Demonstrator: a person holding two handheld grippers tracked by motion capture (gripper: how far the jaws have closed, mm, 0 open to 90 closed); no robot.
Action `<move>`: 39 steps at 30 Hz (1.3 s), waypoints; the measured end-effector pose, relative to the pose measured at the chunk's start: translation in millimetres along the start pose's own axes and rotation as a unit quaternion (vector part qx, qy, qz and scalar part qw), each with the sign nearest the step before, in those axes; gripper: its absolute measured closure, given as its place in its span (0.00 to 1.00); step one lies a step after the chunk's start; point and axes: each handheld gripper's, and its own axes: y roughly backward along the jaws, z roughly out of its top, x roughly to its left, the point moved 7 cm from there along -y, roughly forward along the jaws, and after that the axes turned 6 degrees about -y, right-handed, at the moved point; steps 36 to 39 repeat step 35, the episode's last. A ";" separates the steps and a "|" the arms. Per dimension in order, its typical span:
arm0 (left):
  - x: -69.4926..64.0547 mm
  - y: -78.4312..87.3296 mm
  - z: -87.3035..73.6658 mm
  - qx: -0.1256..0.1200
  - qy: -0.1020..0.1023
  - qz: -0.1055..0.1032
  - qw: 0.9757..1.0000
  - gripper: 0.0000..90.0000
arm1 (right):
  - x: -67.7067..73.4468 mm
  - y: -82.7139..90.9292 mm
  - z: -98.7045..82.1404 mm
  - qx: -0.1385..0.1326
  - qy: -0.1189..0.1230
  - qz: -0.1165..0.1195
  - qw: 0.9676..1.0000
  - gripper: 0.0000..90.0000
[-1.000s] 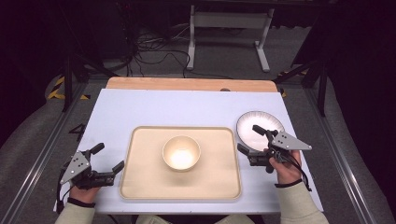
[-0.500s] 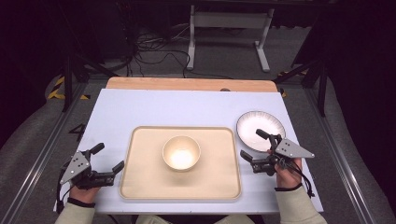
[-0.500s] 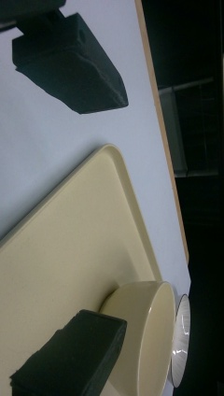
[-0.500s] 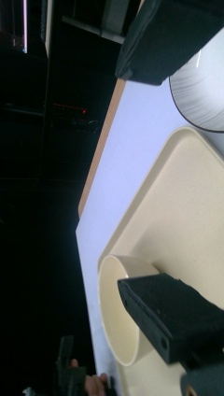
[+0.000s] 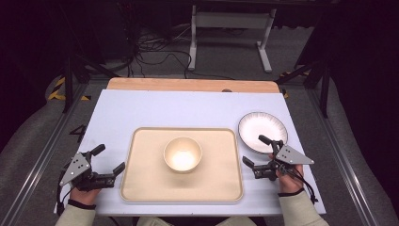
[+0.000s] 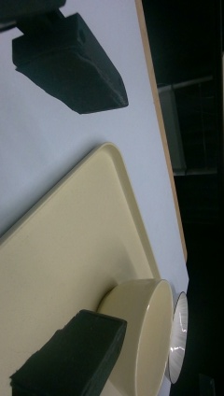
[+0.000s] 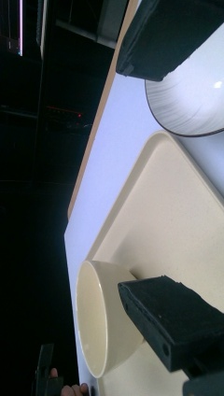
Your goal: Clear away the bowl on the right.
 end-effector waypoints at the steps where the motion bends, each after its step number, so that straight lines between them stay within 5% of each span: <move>1: 0.0 0.1 0.0 0.000 0.001 0.000 1.000 0.00 | 0.2 -0.1 -0.8 0.001 -0.002 0.001 1.000 0.00; 39: -0.4 0.3 0.2 -0.001 0.000 -0.002 1.000 0.00 | -1.9 -0.6 -8.4 0.006 -0.011 -0.011 1.000 0.01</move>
